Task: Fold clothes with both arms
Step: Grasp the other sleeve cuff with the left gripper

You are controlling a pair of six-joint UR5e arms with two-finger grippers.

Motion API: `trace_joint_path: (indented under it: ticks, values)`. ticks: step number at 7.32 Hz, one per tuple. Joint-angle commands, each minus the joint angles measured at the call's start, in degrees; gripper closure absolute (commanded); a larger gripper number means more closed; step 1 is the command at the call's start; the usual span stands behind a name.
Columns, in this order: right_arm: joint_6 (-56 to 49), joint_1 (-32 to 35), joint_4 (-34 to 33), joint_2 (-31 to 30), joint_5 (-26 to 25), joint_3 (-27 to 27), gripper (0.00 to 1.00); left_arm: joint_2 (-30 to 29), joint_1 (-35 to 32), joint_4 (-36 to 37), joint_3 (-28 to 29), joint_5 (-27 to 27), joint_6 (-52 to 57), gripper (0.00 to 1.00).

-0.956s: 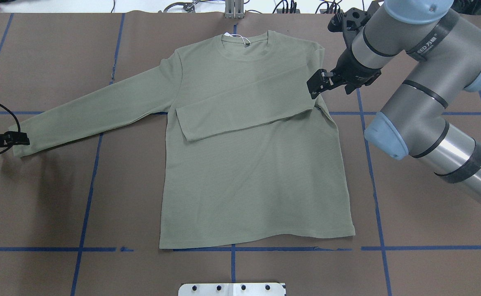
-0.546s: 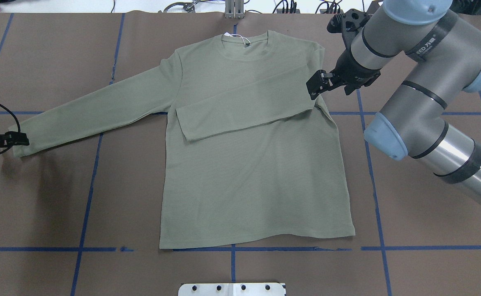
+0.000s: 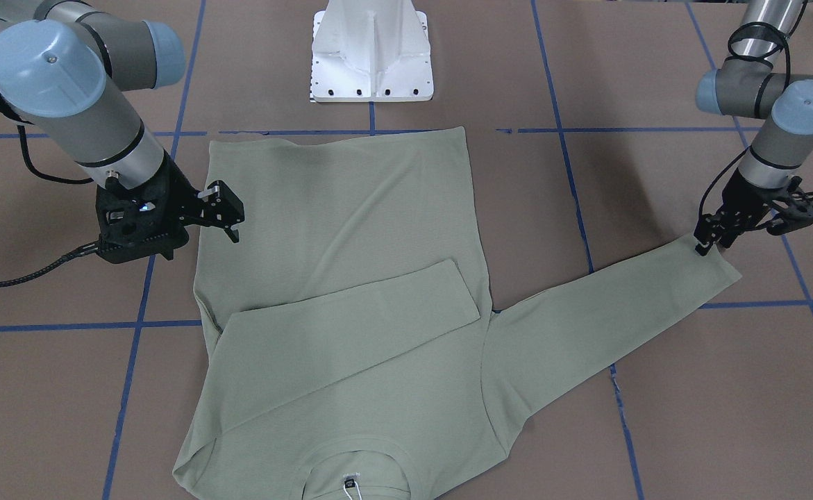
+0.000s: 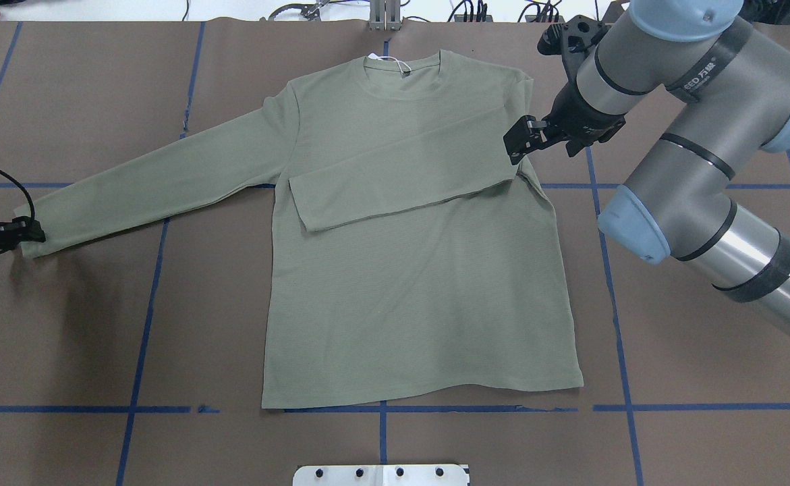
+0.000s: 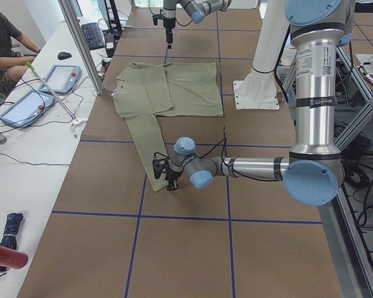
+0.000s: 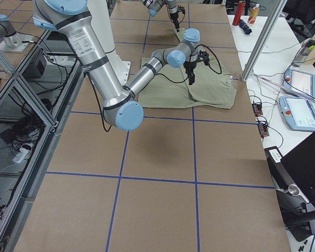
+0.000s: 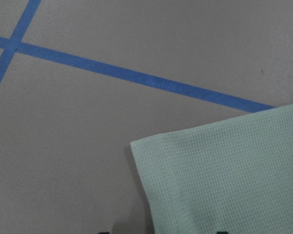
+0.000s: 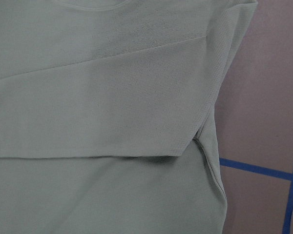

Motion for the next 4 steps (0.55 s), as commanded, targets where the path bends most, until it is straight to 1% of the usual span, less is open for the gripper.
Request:
trace_joint_path:
  ticks: [1,2,3,4]
  values:
    - [0.0,0.0,0.0,0.0,0.0,0.1,0.00,0.0,0.1,0.0,-0.3,0.0,-0.5,0.54]
    - [0.0,-0.1,0.0,-0.1,0.0,0.1,0.00,0.0,0.1,0.0,-0.6,0.0,-1.5,0.62]
    - [0.0,0.0,0.0,-0.1,0.1,0.1,0.00,0.0,0.1,0.1,-1.3,0.0,-1.5,0.64]
    - [0.0,-0.1,0.1,-0.1,0.1,0.0,0.00,0.0,0.1,0.1,-1.4,0.0,-1.5,0.72]
